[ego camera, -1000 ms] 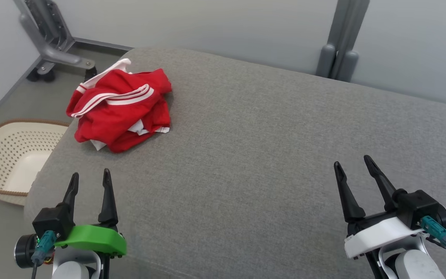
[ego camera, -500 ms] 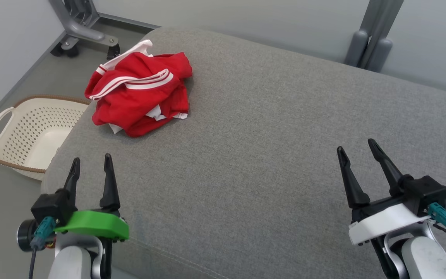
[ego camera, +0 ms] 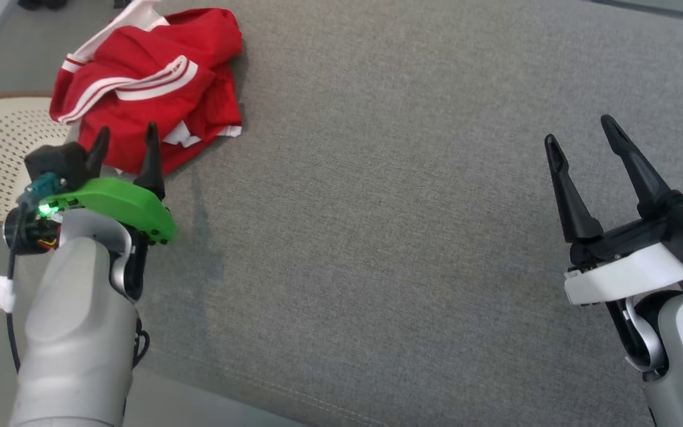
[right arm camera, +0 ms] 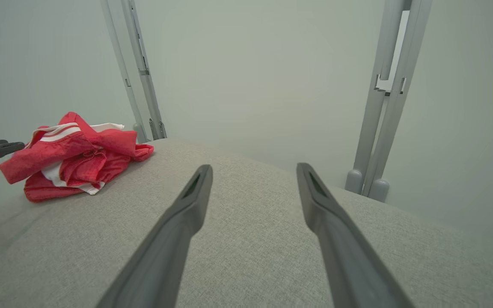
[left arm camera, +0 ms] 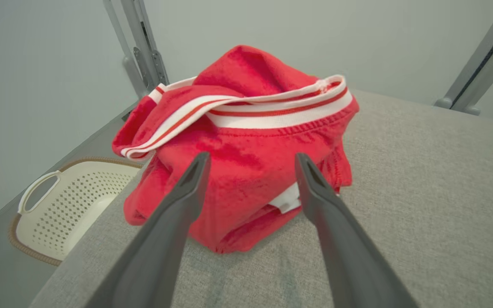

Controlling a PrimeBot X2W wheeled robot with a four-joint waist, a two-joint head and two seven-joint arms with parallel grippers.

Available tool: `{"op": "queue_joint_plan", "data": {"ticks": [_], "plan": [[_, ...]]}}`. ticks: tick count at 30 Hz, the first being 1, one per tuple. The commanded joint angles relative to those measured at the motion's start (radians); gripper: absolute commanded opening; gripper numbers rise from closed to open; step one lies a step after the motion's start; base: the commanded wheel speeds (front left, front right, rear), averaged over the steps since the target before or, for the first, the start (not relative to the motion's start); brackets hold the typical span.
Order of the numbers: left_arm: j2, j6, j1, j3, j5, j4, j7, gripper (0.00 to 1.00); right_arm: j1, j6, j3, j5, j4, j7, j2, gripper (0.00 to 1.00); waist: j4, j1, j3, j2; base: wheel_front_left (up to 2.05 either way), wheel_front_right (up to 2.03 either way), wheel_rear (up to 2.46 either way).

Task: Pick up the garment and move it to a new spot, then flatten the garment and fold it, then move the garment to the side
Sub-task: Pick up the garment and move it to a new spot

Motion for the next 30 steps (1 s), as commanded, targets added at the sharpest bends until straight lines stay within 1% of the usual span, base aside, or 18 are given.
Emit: {"op": "queue_joint_plan", "data": {"ticks": [1, 5, 9, 10, 11, 14, 18, 24, 26, 30], "plan": [[0.017, -0.004, -0.053, 0.002, -0.011, 0.043, 0.007, 1.00, -0.022, -0.001, -0.001, 0.004, -0.009, 0.001, -0.009, 1.00, -0.068, -0.0001, 0.146, 0.0000, 0.00, 0.00, 0.00], [0.060, -0.007, -0.162, 0.008, -0.029, 0.204, 0.027, 1.00, -0.043, -0.001, 0.009, 0.011, -0.011, -0.004, -0.021, 1.00, -0.088, -0.0001, 0.192, 0.0000, 0.00, 0.00, 0.00], [0.080, -0.009, -0.208, 0.008, -0.036, 0.278, -0.003, 1.00, -0.049, -0.001, 0.006, 0.014, -0.005, -0.008, -0.021, 1.00, -0.089, -0.0001, 0.198, 0.0000, 0.00, 0.00, 0.00], [0.085, -0.009, -0.216, 0.010, -0.037, 0.284, -0.020, 0.40, -0.051, -0.001, 0.005, 0.014, -0.004, -0.008, -0.021, 1.00, -0.088, -0.0001, 0.197, 0.0000, 0.00, 0.00, 0.00], [0.086, -0.009, -0.222, 0.017, -0.045, 0.291, -0.038, 0.00, -0.053, -0.001, 0.003, 0.013, -0.003, -0.010, -0.022, 1.00, -0.087, -0.0001, 0.195, 0.0000, 0.00, 0.00, 0.00], [0.092, -0.010, -0.222, 0.030, -0.057, 0.285, -0.074, 0.00, -0.053, -0.001, 0.001, 0.010, 0.001, -0.016, -0.017, 1.00, -0.084, -0.0001, 0.178, 0.0000, 0.00, 0.00, 0.00], [0.108, -0.010, -0.186, 0.049, -0.056, 0.231, -0.092, 0.00, -0.044, -0.001, -0.005, 0.011, 0.011, -0.029, -0.007, 1.00, -0.085, -0.0001, 0.136, 0.0000, 0.00, 0.00, 0.00], [0.120, 0.013, -0.073, 0.110, -0.033, -0.006, -0.092, 0.00, -0.013, -0.001, -0.011, 0.009, 0.036, -0.053, 0.022, 1.00, -0.103, -0.0001, 0.039, 0.0000, 0.00, 0.00, 0.00], [0.113, 0.014, -0.025, 0.122, -0.024, -0.083, -0.092, 0.00, 0.001, -0.001, -0.012, 0.010, 0.049, -0.060, 0.029, 1.00, -0.114, -0.0001, 0.000, 0.0000, 0.00, 0.00, 0.00], [0.089, 0.021, 0.080, 0.116, 0.006, -0.211, -0.091, 0.00, 0.031, -0.001, -0.011, 0.015, 0.065, -0.069, 0.055, 1.00, -0.143, -0.0001, -0.075, 0.0000, 0.00, 0.00, 0.00]]}}
